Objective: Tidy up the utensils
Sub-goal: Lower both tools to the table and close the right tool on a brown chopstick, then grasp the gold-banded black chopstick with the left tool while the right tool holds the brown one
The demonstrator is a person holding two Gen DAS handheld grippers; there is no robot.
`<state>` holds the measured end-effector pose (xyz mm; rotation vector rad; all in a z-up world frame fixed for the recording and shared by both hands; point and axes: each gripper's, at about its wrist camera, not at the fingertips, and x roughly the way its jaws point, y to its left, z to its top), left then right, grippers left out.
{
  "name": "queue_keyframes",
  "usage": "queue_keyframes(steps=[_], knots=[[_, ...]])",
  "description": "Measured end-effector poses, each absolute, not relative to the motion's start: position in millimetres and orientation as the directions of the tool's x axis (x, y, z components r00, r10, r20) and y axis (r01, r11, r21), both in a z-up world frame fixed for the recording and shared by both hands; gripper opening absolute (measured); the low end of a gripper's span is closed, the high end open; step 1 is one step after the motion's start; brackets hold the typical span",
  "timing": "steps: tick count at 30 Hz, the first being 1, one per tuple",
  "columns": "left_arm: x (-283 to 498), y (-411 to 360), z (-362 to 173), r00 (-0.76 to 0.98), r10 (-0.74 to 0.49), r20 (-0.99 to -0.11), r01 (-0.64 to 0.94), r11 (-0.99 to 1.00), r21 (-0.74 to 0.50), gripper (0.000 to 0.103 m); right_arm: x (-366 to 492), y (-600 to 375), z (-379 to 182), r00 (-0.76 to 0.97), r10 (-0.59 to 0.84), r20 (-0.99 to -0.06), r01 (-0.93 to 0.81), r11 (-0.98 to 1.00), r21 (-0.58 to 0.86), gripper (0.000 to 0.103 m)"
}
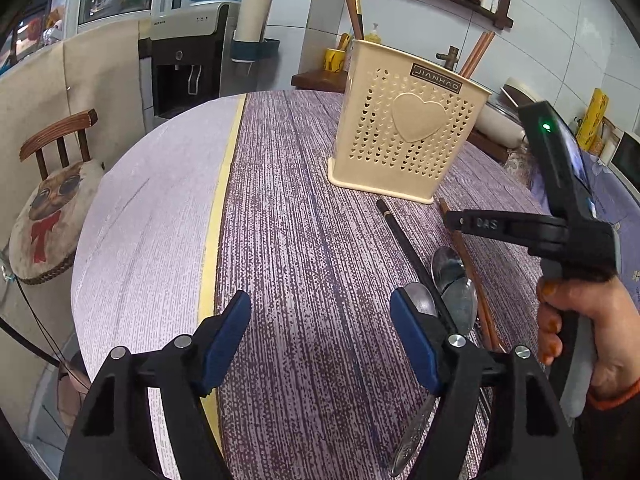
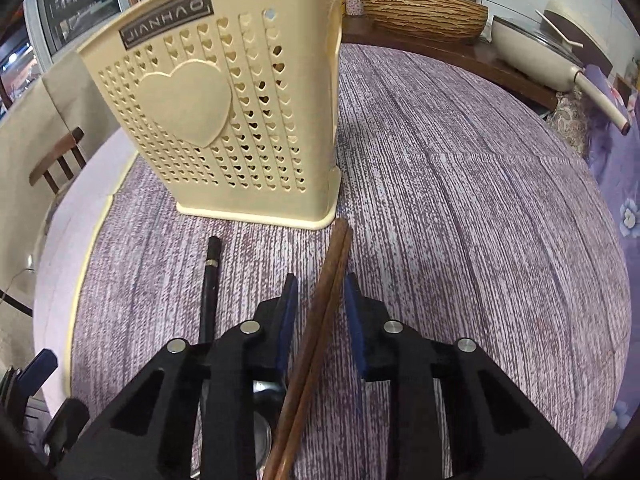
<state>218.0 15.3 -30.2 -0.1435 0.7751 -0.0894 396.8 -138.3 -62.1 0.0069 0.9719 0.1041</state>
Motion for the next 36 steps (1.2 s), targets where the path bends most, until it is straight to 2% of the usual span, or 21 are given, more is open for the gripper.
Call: queue_keyframes(steps=[1,6,9,12,17,22,33,35,36], knots=[[219,15,-30,0.710,-0.134,-0.692,0.029,0.987,-0.160,0.071,399,-138,-65,0.554,0.082,-0.828,-0.080,0.996,0.046,0.016],[225,5,-31,0.702,-0.135,-0.699,0.055,0.989,-0.135,0.071,397,-151,-65,0.566,0.117,-0.816,-0.066,0.993,0.096,0.012],[237,-1,-31,0.683,-0.165,-0.712,0.088,0.986,-0.143,0.062,390,-169,-59,0.568,0.214,-0.794,-0.064,0.974,0.217,0.010],[258,-6,-27,0.650,-0.215,-0.729,0.119,0.976,-0.182,0.053,384,-181,-55,0.575,0.267,-0.773,-0.070,0.958,0.279,0.010],[297,-21,-22,0.593,-0.258,-0.763,0.147,0.966,-0.213,0.045,372,-194,-49,0.580,0.335,-0.743,-0.073,0.929,0.362,0.010],[325,-37,-35,0.519,-0.265,-0.813,0.137,0.964,-0.227,0.037,364,-197,-43,0.598,0.334,-0.728,-0.075,0.929,0.364,0.010],[336,-59,-48,0.507,-0.196,-0.839,0.109,0.981,-0.163,0.035,354,-200,-35,0.627,0.326,-0.707,-0.101,0.935,0.341,0.010],[337,-64,-47,0.515,-0.176,-0.839,0.106,0.984,-0.141,0.030,353,-201,-35,0.631,0.323,-0.705,-0.101,0.936,0.339,0.010],[337,-66,-48,0.520,-0.160,-0.839,0.105,0.987,-0.123,0.024,353,-202,-34,0.633,0.323,-0.703,-0.101,0.935,0.339,0.010]])
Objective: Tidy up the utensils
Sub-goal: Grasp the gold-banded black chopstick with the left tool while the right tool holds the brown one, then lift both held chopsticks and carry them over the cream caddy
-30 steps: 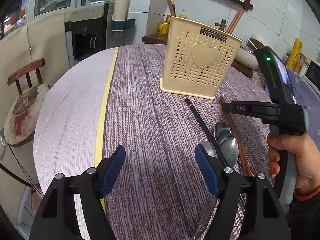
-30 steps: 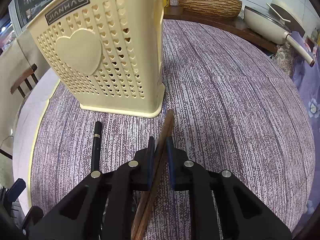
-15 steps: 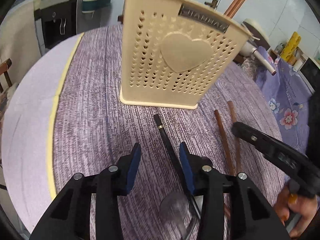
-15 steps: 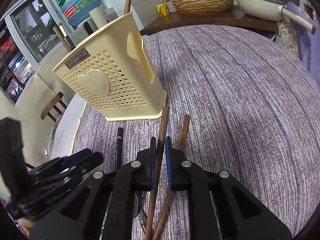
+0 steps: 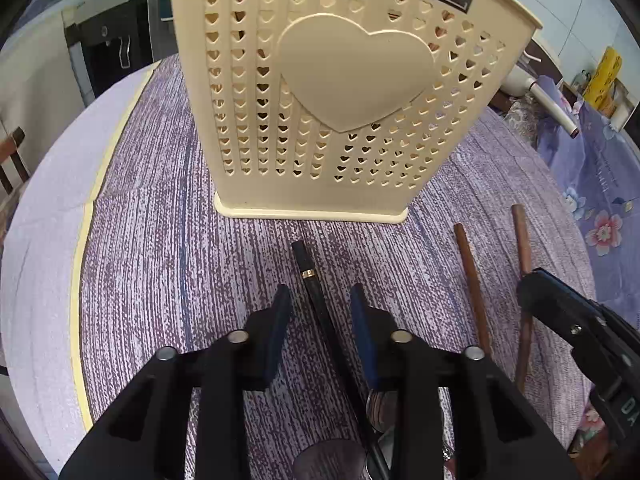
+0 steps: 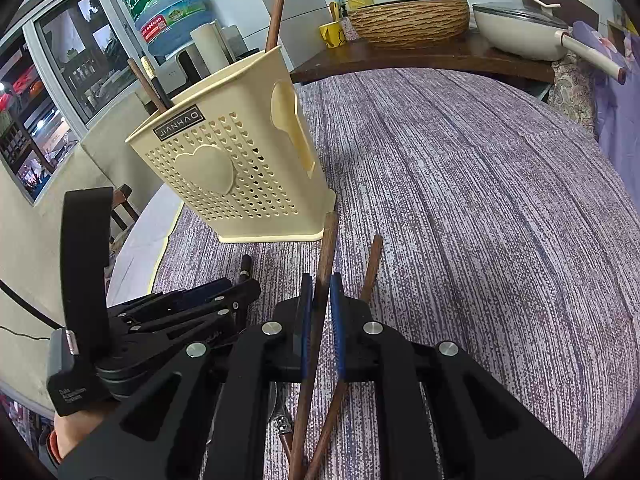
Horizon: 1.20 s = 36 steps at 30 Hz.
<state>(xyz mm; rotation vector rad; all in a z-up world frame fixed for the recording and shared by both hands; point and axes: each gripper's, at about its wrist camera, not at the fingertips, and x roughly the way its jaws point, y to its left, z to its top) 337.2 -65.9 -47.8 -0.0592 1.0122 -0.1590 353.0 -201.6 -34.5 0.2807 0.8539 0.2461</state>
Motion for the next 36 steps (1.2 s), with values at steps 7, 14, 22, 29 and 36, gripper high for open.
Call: queue_keyframes(steps=[7,14,22,29,36], knots=[[336,-73,-48,0.539,-0.111,-0.835,0.097,0.993,-0.069,0.013,348,-203,-34,0.637,0.327,-0.698,-0.097,0.932,0.349,0.010],[335,-65,-49,0.535,-0.144,-0.832,0.070,0.990,-0.126,0.011,344,-204,-32,0.640,0.336,-0.691,-0.098,0.928,0.360,0.010],[333,-55,-39,0.540,-0.223,-0.812,0.067,0.973,-0.223,0.009,339,-211,-27,0.643,0.370,-0.671,-0.114,0.912,0.394,0.010],[313,-37,-8,0.590,-0.291,-0.753,0.094,0.951,-0.294,0.008,332,-217,-12,0.655,0.410,-0.635,-0.145,0.893,0.427,0.009],[284,-33,30,0.657,-0.331,-0.677,0.157,0.939,-0.307,0.008,309,-219,15,0.664,0.468,-0.583,-0.217,0.867,0.449,0.009]])
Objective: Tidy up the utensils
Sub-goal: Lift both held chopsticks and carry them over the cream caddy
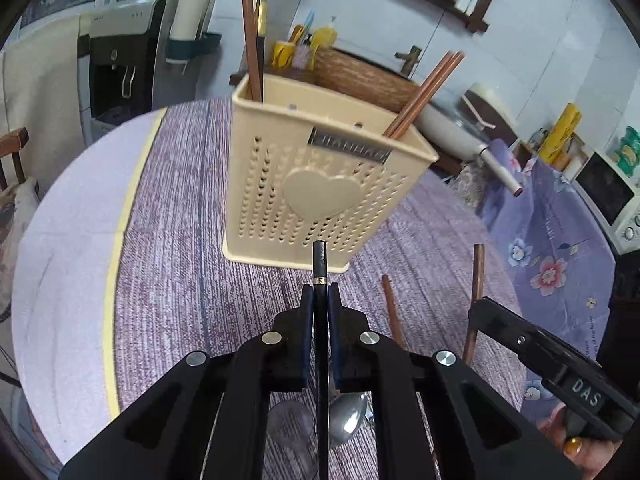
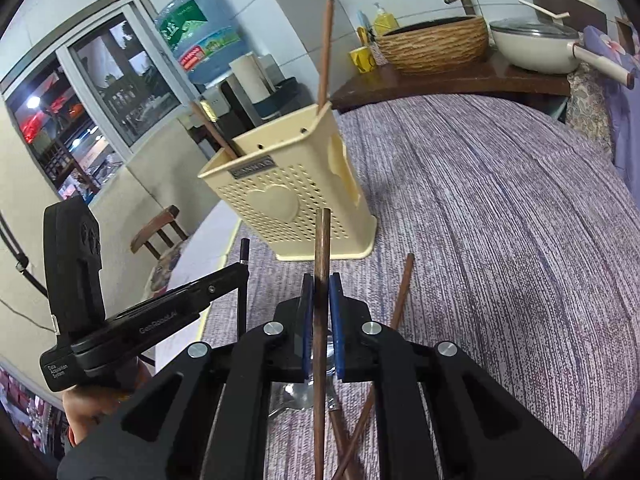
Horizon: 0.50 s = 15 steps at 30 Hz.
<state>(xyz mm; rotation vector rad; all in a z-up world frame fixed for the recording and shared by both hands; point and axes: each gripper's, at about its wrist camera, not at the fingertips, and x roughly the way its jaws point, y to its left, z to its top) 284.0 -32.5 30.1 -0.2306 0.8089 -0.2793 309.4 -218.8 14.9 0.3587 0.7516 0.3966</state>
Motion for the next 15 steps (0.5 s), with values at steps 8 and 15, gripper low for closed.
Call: queue_keyframes(steps=[8,15], knots=[[254,-21,65,0.721,-0.345,-0.601,0.216,0.936,-0.278,0.008,281,-213,55,0.694,0.489,-0.528,-0.297,0.863,0.409,0.009],[243,-14,87,0.755,-0.343,-0.559,0.243,0.938,-0.247,0.008,274,-206,82,0.707,0.488,-0.511,-0.343,0.869,0.356,0.008]])
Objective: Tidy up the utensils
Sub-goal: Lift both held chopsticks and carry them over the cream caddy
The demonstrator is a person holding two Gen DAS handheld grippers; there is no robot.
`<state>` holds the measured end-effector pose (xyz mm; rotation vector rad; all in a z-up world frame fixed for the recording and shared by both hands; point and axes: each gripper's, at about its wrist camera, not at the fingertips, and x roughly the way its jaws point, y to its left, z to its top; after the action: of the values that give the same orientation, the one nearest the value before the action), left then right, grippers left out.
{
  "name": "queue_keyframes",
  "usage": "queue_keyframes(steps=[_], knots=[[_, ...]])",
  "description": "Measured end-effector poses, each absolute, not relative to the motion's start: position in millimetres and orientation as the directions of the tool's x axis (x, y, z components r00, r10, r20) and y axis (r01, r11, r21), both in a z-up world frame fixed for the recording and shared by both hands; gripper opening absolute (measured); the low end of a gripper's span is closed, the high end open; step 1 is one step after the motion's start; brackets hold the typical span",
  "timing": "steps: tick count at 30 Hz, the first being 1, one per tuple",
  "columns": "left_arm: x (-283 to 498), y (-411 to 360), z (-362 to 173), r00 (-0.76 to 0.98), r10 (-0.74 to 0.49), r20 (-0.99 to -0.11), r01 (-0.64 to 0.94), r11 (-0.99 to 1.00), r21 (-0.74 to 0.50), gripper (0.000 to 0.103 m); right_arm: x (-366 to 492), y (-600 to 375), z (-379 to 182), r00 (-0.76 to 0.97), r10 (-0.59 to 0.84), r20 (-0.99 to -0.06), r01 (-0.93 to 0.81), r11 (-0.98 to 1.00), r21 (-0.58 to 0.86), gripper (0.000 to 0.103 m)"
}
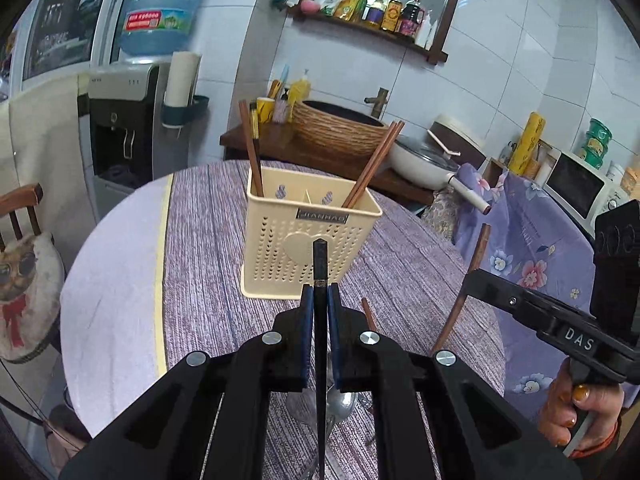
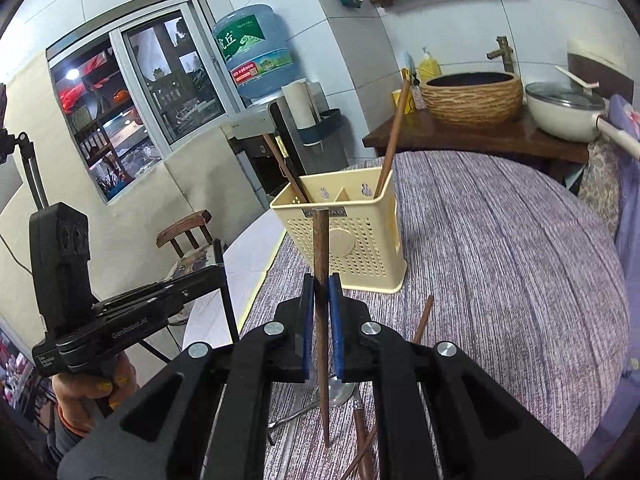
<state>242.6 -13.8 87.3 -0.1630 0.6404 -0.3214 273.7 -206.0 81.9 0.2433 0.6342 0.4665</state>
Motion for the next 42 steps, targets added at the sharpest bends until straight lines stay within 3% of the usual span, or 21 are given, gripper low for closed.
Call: queue_keyframes(steps=[13,23,32,36,42], knots=[[244,-7,130,0.798,-0.333,-0.503,0.258,0.942,-0.214,0.008,284,-197,131,0.747,0.469,-0.471,-0.379,0.883,0.276,0.007],[261,-3,193,0.838,-0.322,-0.441,0.259,0.945,-0.198,0.008,306,-193,185,0.777,0.435,-0.455,-0.381,0.901,0.209,0.007],[294,4,251,0.896,-0.256,-0.363,0.186,0.958,-0.219,0.008,335,-195,251,0.842,0.397,-0.365,-0.343,0.917,0.204,0.007],[321,0,253,0.914,-0.197,-0.354,0.127,0.969,-0.210,0.008,357,-192,261,0.871,0.352,-0.343,-0.301,0.934,0.194,0.007],[349,-12,210,0.906,-0.163,-0.391,0.092,0.977,-0.194,0.008,391,-185,220,0.846,0.333,-0.417,-0.266,0.941,0.211,0.007]])
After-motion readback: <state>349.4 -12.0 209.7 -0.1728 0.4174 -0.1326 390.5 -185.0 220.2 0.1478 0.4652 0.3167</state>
